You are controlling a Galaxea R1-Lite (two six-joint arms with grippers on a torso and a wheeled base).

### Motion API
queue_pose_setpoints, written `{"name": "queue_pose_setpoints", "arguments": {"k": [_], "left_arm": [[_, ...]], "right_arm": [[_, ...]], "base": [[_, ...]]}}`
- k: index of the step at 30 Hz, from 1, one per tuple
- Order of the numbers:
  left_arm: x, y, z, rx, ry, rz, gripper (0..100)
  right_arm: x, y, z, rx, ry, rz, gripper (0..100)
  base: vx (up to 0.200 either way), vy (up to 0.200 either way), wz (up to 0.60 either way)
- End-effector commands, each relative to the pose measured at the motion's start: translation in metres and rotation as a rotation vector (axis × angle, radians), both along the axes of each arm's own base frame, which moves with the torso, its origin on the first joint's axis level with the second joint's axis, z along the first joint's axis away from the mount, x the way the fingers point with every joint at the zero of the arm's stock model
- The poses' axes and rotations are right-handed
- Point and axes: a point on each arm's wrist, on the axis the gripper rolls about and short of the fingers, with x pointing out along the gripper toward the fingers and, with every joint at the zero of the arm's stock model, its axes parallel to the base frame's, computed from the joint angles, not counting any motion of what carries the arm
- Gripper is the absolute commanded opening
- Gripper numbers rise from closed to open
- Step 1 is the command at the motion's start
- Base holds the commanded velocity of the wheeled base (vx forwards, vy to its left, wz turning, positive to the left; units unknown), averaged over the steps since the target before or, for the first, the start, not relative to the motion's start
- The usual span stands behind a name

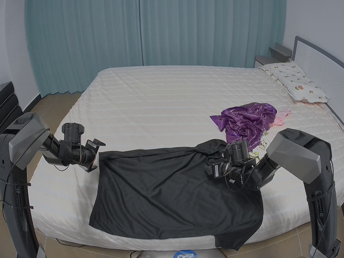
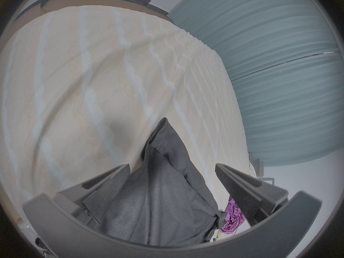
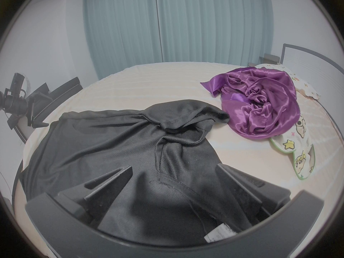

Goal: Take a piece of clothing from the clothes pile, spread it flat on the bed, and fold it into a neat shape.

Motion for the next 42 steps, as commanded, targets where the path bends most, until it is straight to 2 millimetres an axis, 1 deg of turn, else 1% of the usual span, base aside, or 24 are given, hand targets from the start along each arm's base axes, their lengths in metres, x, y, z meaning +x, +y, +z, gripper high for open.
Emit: {"name": "queue_pose_setpoints", "arguments": {"k": [1, 2, 3, 4, 8, 9, 10, 14, 20, 22, 23, 24, 26, 28, 33, 42], "left_arm": [[0.000, 0.000, 0.001, 0.002, -0.002, 0.000, 100], [0.000, 0.000, 0.001, 0.002, -0.002, 0.000, 100], [0.000, 0.000, 0.001, 0.002, -0.002, 0.000, 100], [0.000, 0.000, 0.001, 0.002, -0.002, 0.000, 100], [0.000, 0.000, 0.001, 0.002, -0.002, 0.000, 100], [0.000, 0.000, 0.001, 0.002, -0.002, 0.000, 100], [0.000, 0.000, 0.001, 0.002, -0.002, 0.000, 100], [0.000, 0.000, 0.001, 0.002, -0.002, 0.000, 100], [0.000, 0.000, 0.000, 0.003, -0.001, -0.001, 100], [-0.001, 0.000, 0.000, 0.003, 0.001, -0.001, 100], [0.000, 0.000, 0.000, 0.004, -0.001, 0.000, 100], [-0.001, 0.000, 0.000, 0.003, 0.001, -0.001, 100], [-0.001, 0.000, 0.000, 0.003, 0.001, -0.001, 100], [-0.001, 0.000, 0.000, 0.003, 0.001, -0.001, 100], [-0.001, 0.000, 0.000, 0.003, 0.001, -0.001, 100], [-0.001, 0.000, 0.000, 0.003, 0.001, -0.001, 100]], "right_arm": [[0.007, 0.002, -0.013, -0.012, 0.013, 0.002, 100], [0.009, 0.002, -0.014, -0.017, 0.015, 0.003, 100], [0.009, 0.002, -0.015, -0.017, 0.017, 0.001, 0], [0.011, -0.002, -0.019, -0.024, 0.028, -0.006, 0], [0.015, -0.004, -0.019, -0.018, 0.015, -0.017, 0], [0.018, -0.008, -0.016, -0.015, 0.002, -0.039, 0], [0.018, -0.008, -0.016, -0.015, 0.002, -0.039, 0], [0.022, -0.014, -0.003, 0.003, -0.030, -0.056, 0], [0.029, -0.034, 0.007, 0.048, -0.046, -0.124, 0], [0.033, -0.046, 0.008, 0.056, -0.046, -0.149, 0], [0.035, -0.054, 0.007, 0.056, -0.045, -0.166, 0], [0.036, -0.057, 0.007, 0.057, -0.044, -0.172, 0], [0.040, -0.072, 0.004, 0.070, -0.040, -0.212, 0], [0.042, -0.081, 0.004, 0.098, -0.039, -0.242, 0], [0.051, -0.094, 0.003, 0.157, -0.046, -0.286, 0], [0.055, -0.111, -0.015, 0.156, -0.023, -0.328, 0]], "base": [[0.000, 0.000, 0.00], [0.000, 0.000, 0.00], [0.000, 0.000, 0.00], [0.000, 0.000, 0.00], [0.000, 0.000, 0.00], [0.000, 0.000, 0.00], [0.000, 0.000, 0.00], [0.000, 0.000, 0.00], [0.000, 0.000, 0.00], [0.000, 0.000, 0.00], [0.000, 0.000, 0.00], [0.000, 0.000, 0.00], [0.000, 0.000, 0.00], [0.000, 0.000, 0.00], [0.000, 0.000, 0.00], [0.000, 0.000, 0.00]]}}
